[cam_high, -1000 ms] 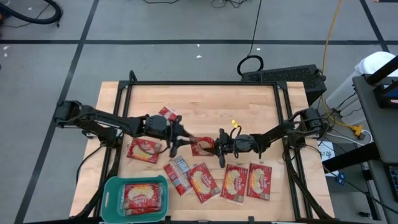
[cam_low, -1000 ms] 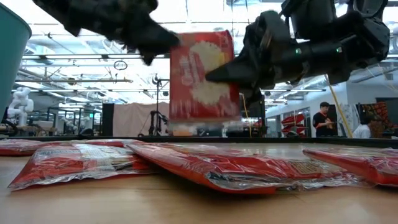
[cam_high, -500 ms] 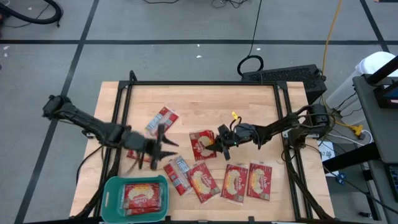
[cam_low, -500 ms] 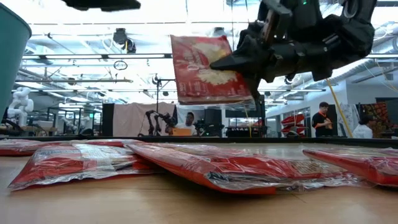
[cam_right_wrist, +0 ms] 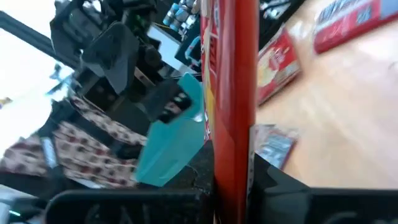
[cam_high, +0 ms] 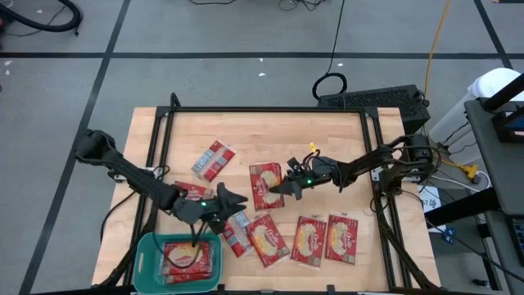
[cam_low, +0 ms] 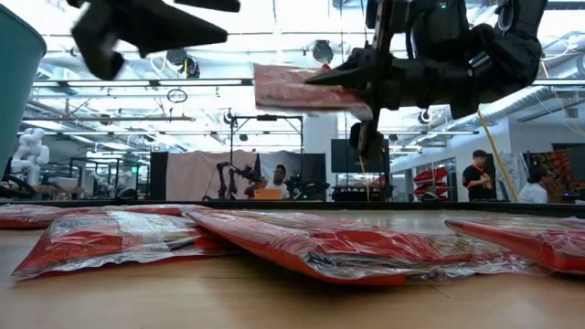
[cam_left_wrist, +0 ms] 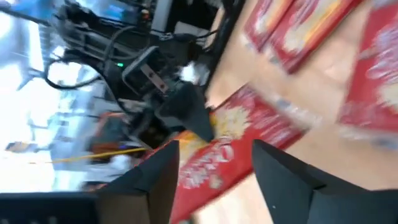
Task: Sort popcorn bags into baskets
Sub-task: Put the red popcorn bag into the blue container
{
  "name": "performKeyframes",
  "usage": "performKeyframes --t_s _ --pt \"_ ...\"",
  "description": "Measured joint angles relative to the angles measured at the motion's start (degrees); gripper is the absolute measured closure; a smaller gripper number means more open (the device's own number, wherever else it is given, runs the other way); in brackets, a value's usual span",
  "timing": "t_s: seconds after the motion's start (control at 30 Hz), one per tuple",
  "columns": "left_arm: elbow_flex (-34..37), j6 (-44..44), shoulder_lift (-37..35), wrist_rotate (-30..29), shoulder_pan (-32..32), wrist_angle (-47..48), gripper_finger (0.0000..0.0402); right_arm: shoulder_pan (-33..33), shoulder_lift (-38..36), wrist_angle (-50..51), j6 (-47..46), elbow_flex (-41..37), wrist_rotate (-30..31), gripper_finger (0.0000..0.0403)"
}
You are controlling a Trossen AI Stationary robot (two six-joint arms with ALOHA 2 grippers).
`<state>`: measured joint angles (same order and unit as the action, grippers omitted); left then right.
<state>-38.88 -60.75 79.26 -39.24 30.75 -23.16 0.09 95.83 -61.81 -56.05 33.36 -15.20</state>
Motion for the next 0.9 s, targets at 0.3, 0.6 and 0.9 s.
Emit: performKeyframes --t_s 0.3,0.6,0.9 --pt "0.0 -11.8 3.5 -0.4 -2.1 -2.5 0.0154 2.3 0.0 -1.5 -4.7 2.6 0.0 0.0380" --pt "-0.1 -22.3 4.1 0.6 -2.5 -4.5 0.0252 3.2 0.0 0.0 -7.4 3.7 -0.3 0.0380" --pt "-0.1 -23.3 4.1 1.0 -2.6 -4.0 0.0364 4.8 0.0 -0.1 -7.4 3.7 0.3 0.0380"
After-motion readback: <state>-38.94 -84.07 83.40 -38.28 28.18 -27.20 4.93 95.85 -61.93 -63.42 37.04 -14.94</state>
